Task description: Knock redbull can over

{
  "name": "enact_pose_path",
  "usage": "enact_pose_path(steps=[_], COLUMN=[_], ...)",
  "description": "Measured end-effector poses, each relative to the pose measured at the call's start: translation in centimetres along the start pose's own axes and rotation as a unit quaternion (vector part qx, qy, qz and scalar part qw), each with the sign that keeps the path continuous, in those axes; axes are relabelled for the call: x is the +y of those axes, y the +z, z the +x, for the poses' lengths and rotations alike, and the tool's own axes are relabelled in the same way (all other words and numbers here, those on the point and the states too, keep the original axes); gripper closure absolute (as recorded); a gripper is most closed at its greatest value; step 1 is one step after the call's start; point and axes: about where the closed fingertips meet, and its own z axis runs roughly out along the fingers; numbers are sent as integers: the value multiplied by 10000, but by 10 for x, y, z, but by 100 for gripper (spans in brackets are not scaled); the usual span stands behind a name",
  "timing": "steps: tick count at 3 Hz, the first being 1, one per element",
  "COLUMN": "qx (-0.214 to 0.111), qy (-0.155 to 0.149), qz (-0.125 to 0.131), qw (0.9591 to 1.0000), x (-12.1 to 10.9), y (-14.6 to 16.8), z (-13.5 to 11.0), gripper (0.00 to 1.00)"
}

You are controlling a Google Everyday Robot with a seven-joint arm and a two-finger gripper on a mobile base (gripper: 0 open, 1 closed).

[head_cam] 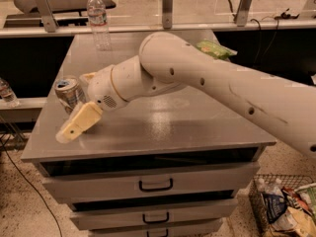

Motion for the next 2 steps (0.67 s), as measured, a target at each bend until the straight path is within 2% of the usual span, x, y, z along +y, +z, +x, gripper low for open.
enact_pose_path(steps=[1,2], qx=[-460,-711], qy=[223,373], qz=[-22,71], qw=[9987,9967], x=[-4,-10], y=[13,11], z=[-5,-4], gripper=[19,43])
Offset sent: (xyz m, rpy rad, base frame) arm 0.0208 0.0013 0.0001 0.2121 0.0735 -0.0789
